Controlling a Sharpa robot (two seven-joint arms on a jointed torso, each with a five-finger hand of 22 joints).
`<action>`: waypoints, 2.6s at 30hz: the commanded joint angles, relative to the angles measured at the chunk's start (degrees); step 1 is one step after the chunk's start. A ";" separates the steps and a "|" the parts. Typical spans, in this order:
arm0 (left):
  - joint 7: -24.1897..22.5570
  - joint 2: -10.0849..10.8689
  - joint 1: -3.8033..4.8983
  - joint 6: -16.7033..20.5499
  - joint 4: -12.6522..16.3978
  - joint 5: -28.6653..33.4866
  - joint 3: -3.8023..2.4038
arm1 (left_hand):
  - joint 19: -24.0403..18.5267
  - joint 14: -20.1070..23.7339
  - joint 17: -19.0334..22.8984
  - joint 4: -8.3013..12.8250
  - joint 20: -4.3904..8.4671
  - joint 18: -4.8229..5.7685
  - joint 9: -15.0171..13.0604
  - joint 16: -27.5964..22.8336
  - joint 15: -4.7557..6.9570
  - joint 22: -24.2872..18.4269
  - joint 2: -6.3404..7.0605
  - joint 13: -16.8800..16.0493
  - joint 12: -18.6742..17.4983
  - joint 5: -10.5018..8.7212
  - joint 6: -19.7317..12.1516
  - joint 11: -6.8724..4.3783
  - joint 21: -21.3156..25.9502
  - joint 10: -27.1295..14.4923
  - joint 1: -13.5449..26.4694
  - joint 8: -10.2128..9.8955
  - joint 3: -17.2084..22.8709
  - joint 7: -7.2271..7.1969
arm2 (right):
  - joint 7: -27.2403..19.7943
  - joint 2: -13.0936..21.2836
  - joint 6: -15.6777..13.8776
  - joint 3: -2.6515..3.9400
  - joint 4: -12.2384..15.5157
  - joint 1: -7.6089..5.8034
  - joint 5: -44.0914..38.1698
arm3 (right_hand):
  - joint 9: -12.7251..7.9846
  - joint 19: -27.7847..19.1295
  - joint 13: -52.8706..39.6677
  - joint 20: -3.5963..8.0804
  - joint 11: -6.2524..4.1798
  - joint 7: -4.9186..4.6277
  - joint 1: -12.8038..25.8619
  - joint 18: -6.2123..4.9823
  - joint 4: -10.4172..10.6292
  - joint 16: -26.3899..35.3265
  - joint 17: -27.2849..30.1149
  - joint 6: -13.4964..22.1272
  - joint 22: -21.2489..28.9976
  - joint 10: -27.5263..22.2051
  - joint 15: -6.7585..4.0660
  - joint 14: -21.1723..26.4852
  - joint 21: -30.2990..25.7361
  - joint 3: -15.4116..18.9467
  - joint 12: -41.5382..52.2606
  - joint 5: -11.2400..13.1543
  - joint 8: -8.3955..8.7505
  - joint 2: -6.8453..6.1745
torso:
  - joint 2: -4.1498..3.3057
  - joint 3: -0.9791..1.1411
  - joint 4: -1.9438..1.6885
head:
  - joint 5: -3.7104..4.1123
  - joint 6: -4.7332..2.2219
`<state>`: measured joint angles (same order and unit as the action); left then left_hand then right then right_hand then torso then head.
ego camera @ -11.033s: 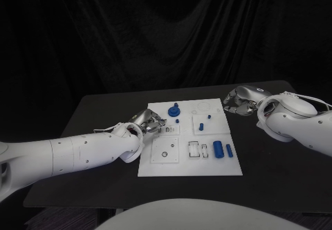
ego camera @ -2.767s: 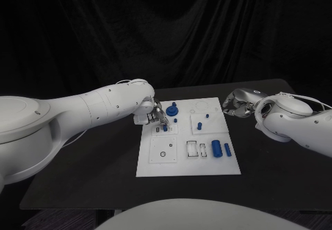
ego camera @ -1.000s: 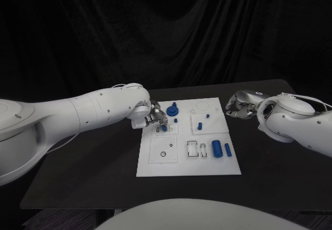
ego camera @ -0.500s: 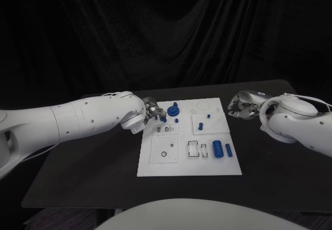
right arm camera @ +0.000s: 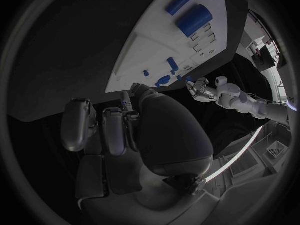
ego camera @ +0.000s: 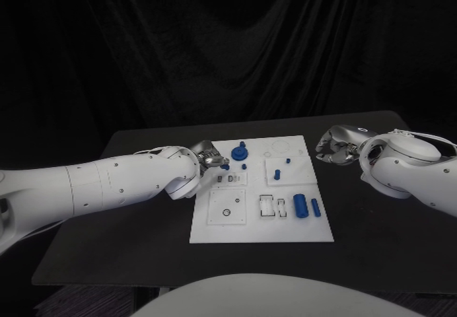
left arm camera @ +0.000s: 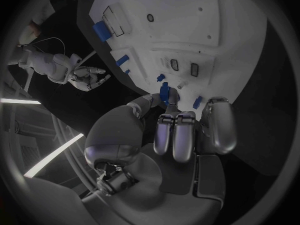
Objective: Assemble the parts on the task board
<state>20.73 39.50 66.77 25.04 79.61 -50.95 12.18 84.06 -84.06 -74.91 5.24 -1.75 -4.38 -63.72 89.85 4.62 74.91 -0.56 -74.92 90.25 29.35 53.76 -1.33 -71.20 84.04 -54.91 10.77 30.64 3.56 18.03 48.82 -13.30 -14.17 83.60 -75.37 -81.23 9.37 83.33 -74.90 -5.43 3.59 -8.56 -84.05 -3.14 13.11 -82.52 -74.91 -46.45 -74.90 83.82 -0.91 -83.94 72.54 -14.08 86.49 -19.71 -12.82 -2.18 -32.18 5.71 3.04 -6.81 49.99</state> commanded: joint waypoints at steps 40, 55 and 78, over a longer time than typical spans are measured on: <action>-5.99 -1.56 -5.74 8.83 -0.89 -2.37 -0.07 | 1.06 -5.94 -15.09 -1.25 0.64 0.32 -2.22 0.15 0.53 9.52 0.79 -15.08 -0.25 -5.69 -0.48 -0.42 0.71 5.96 -0.01 0.10 1.90 -0.73 | 1.03 0.50 -0.87 0.03 0.90 0.08 -0.16 | -0.17 -0.28 -8.17 0.17 -0.19 0.15 0.17 -0.86 -0.17 0.29 -0.32 0.31 -9.77 -0.39 0.06 -2.25 -0.19 -0.19 -0.30 -0.17 0.17 -0.32 | -0.04 -0.05 0.00 | -0.15 0.01; -6.57 -1.55 -5.98 7.59 -1.03 -2.37 -0.07 | 1.03 -5.94 -15.09 -3.61 0.45 0.27 -0.87 0.15 0.27 9.46 1.85 -15.08 -0.25 -9.60 -0.99 -0.11 1.18 5.96 0.45 -1.15 -0.36 -0.38 | 1.10 0.47 -0.64 0.03 0.83 0.09 -0.16 | -0.19 -0.27 -8.21 0.18 -0.21 0.17 0.20 -0.85 -0.17 0.25 -0.39 0.30 -9.77 -0.35 0.04 -2.28 -0.18 -0.21 -0.28 -0.17 0.17 -0.34 | -0.03 -0.05 0.00 | -0.17 0.01; -7.22 -0.85 -6.22 6.64 -0.92 -2.37 -0.06 | 1.05 -5.94 -15.09 -5.50 0.19 0.27 0.27 0.15 -0.01 9.48 2.53 -15.08 -0.25 -10.56 -0.94 0.21 1.35 5.96 1.26 -2.10 -2.99 -0.03 | 1.22 0.53 -0.27 0.03 0.75 0.10 -0.16 | -0.22 -0.27 -8.18 0.21 -0.23 0.18 0.25 -0.85 -0.15 0.24 -0.41 0.29 -9.77 -0.37 0.02 -2.29 -0.20 -0.24 -0.30 -0.17 0.17 -0.37 | 0.00 -0.07 0.02 | -0.25 0.01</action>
<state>15.08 38.73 60.65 32.15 78.70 -53.36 12.17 83.86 -83.84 -74.91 -0.25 -1.56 -4.38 -63.52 89.85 4.81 74.91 1.71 -74.93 90.25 19.04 52.82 -1.32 -70.21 84.04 -53.74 8.90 28.09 3.29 18.36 49.27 -13.61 -14.17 84.34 -75.37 -81.21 9.20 83.33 -74.91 -5.43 3.59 -8.56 -84.05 -3.13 13.11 -82.52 -74.91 -46.45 -74.90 83.83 -0.90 -83.94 72.54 -14.08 86.50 -19.71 -12.82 -2.18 -32.20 5.67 2.98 -7.09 49.99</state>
